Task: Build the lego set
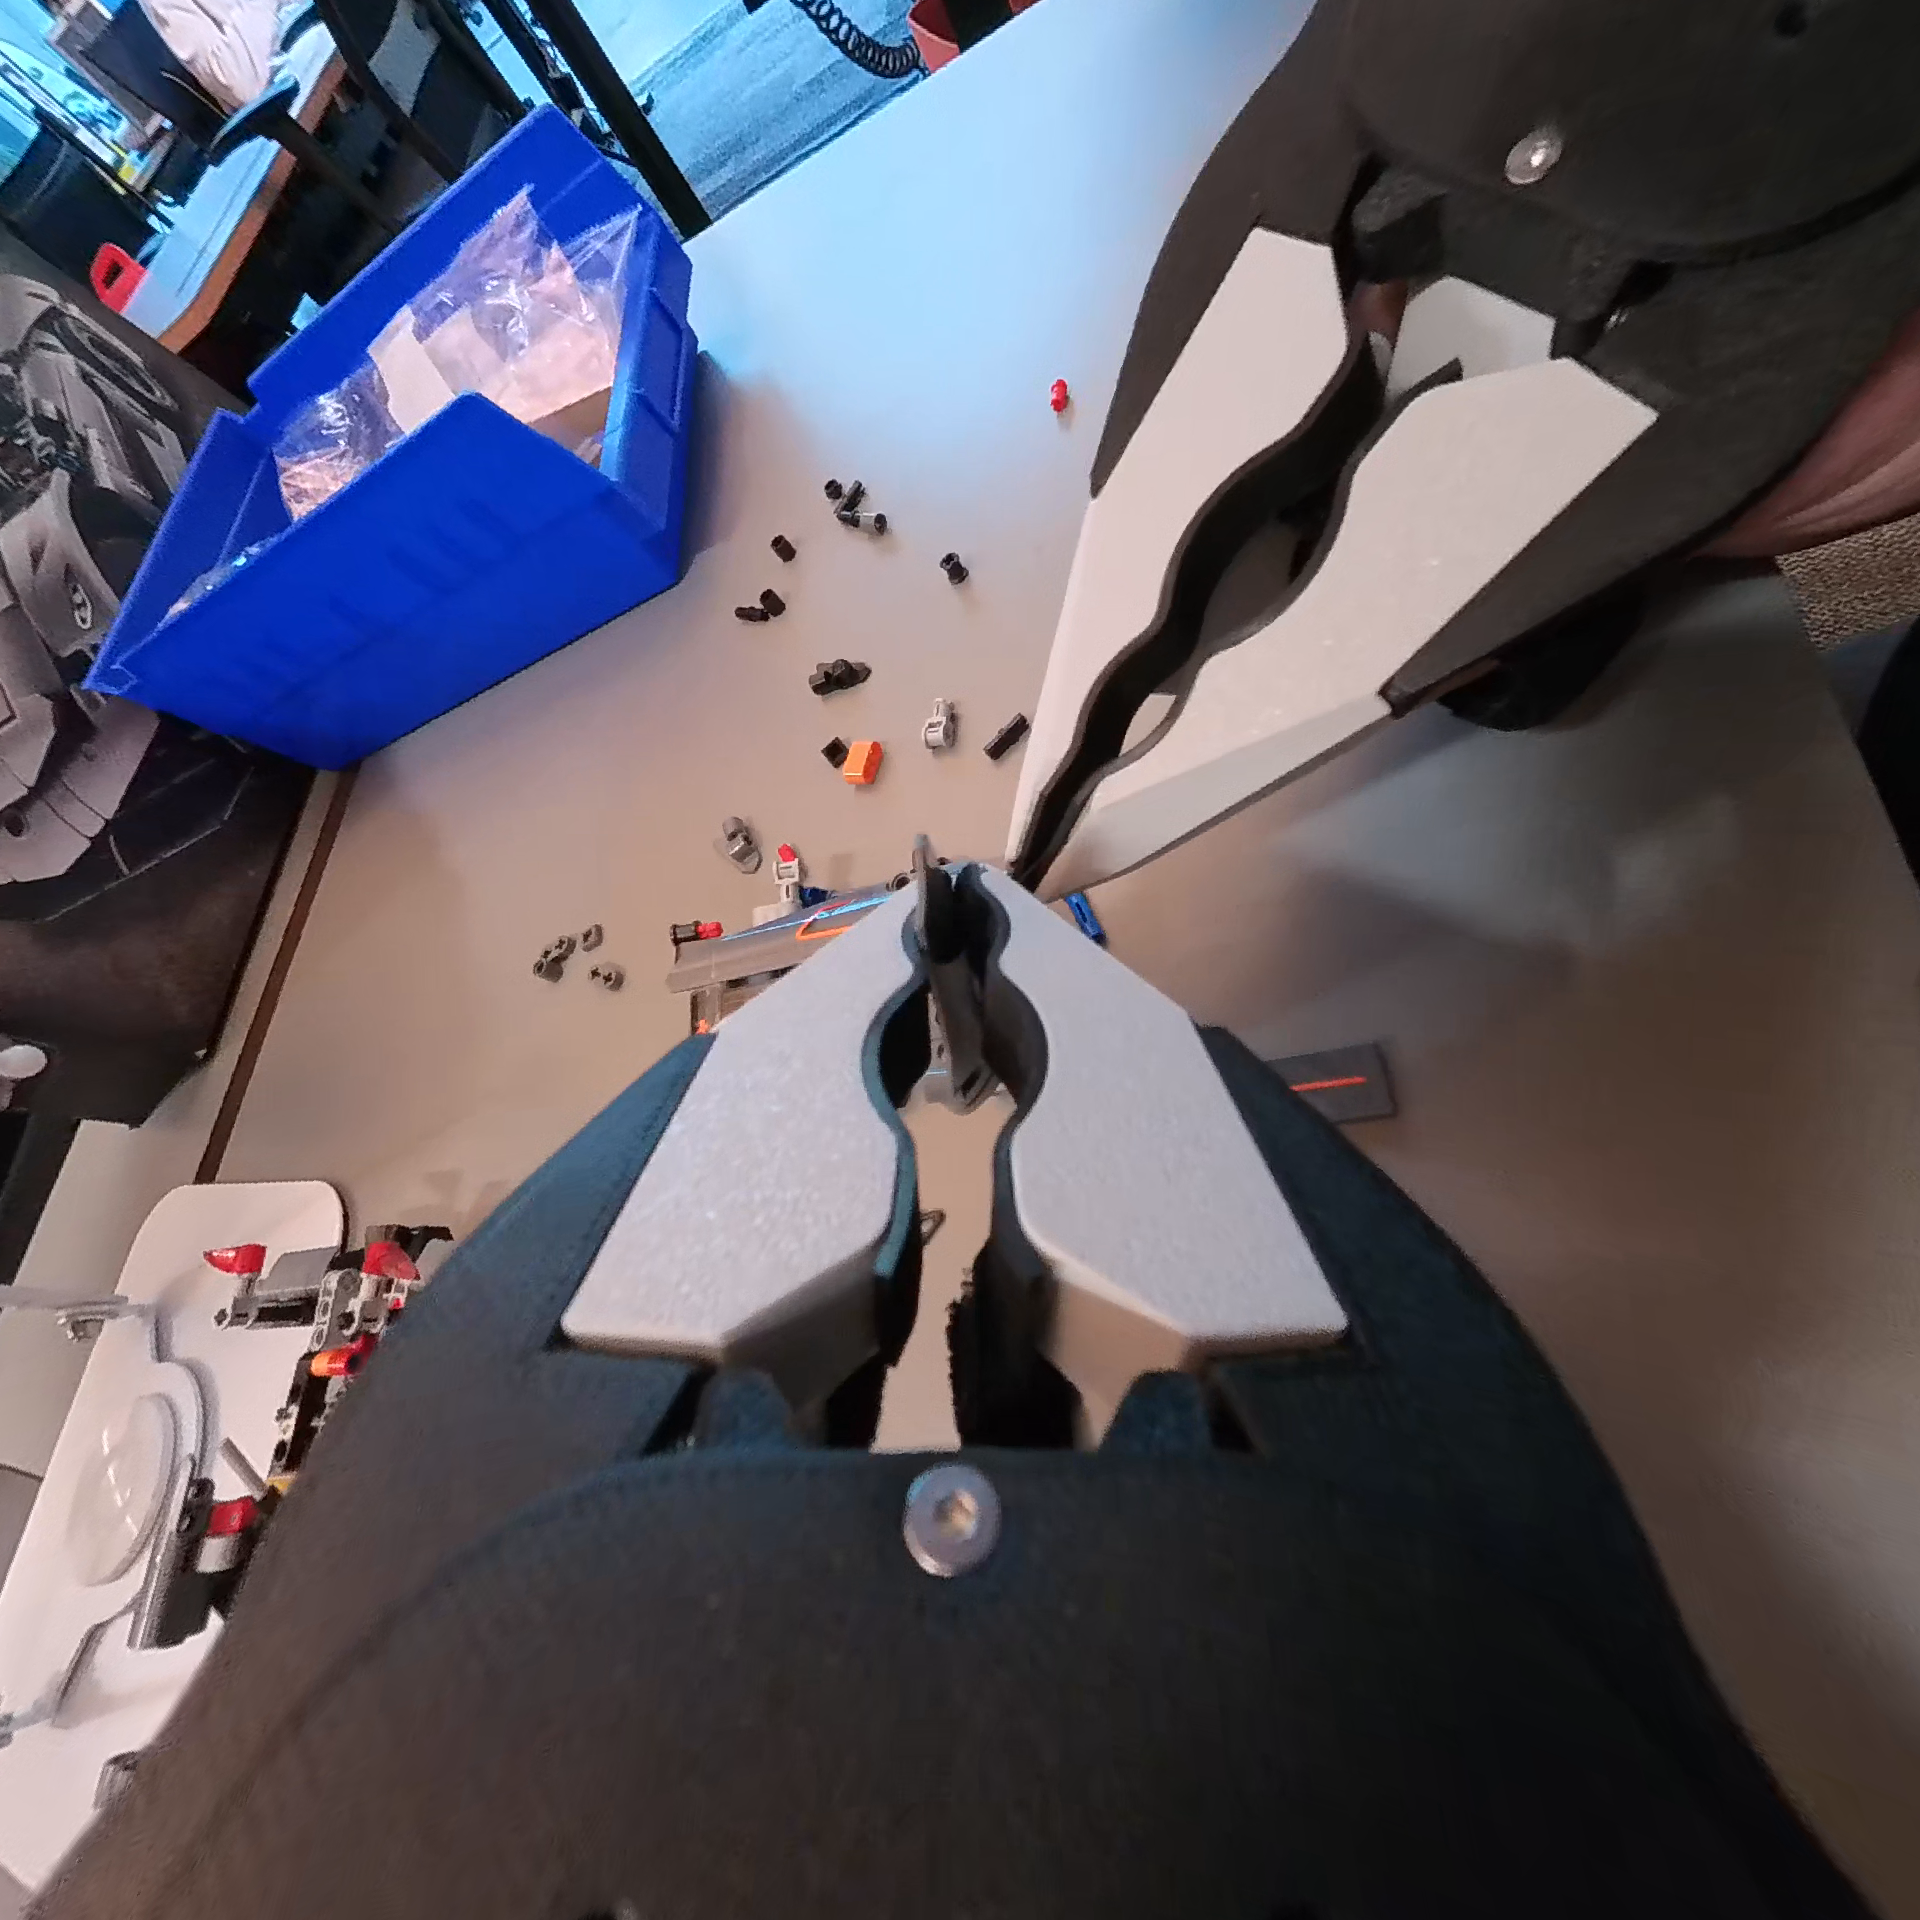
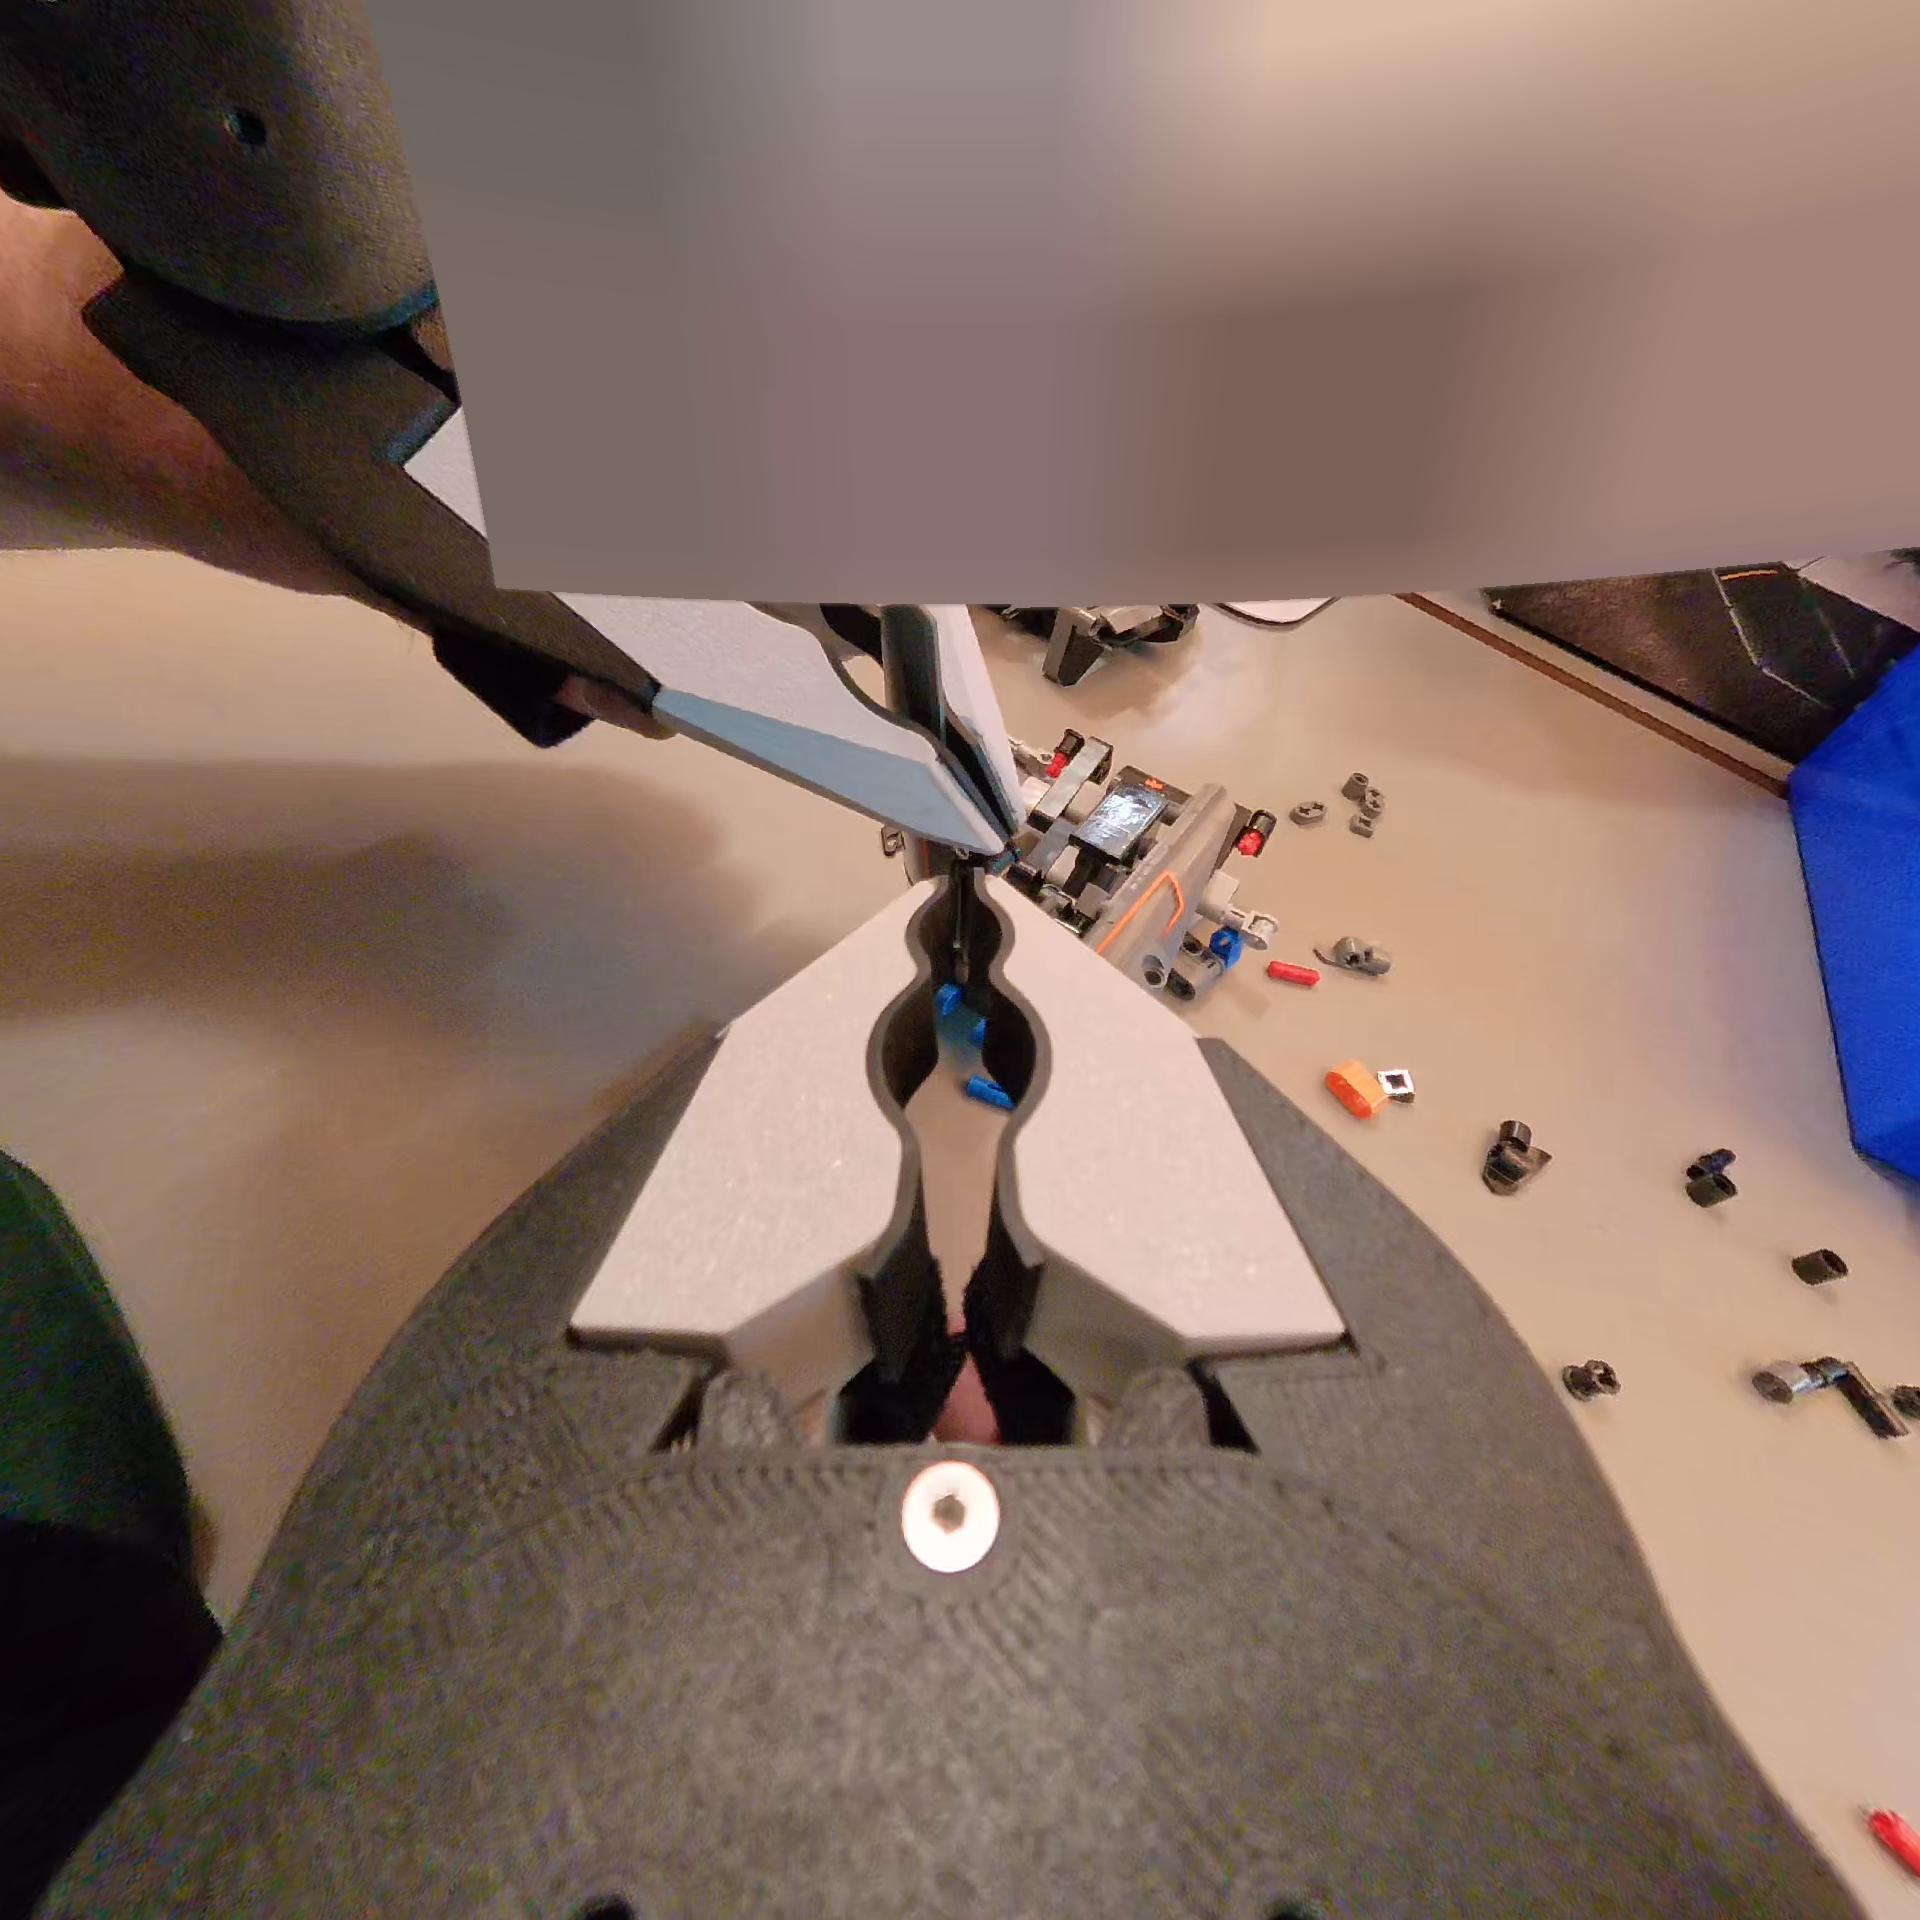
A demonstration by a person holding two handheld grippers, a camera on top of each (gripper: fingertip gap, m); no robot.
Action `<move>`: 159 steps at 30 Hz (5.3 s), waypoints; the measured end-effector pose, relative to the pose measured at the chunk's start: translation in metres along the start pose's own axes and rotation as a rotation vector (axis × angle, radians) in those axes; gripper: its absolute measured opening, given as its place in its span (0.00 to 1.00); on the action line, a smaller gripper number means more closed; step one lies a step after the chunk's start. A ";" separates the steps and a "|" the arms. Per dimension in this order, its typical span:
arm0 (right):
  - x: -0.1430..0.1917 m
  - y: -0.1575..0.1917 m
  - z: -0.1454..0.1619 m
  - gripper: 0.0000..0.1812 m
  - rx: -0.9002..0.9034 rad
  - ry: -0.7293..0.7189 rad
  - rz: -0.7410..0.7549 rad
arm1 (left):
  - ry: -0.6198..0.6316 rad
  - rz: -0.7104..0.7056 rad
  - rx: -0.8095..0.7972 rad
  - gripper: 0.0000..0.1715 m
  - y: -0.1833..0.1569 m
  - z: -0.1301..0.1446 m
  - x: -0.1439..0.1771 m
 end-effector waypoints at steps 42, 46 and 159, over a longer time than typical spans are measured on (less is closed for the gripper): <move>-0.006 -0.004 0.000 0.00 -0.023 0.014 -0.008 | 0.009 -0.057 0.064 0.00 0.002 0.005 0.001; -0.007 -0.005 0.000 0.00 -0.026 0.011 -0.007 | -0.007 -0.052 0.097 0.00 0.004 0.005 0.001; -0.009 -0.024 -0.013 0.00 -0.186 -0.143 -0.120 | -0.083 -0.093 0.436 0.05 0.017 0.006 0.008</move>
Point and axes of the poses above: each gripper's, where its closed fingertips meet, x back along the fingers, z out of its underside, y = z × x across the jaws, the point moved 6 cm from there along x, back along the fingers, and after that the axes turned 2 degrees about -y, right-handed, at the moved point
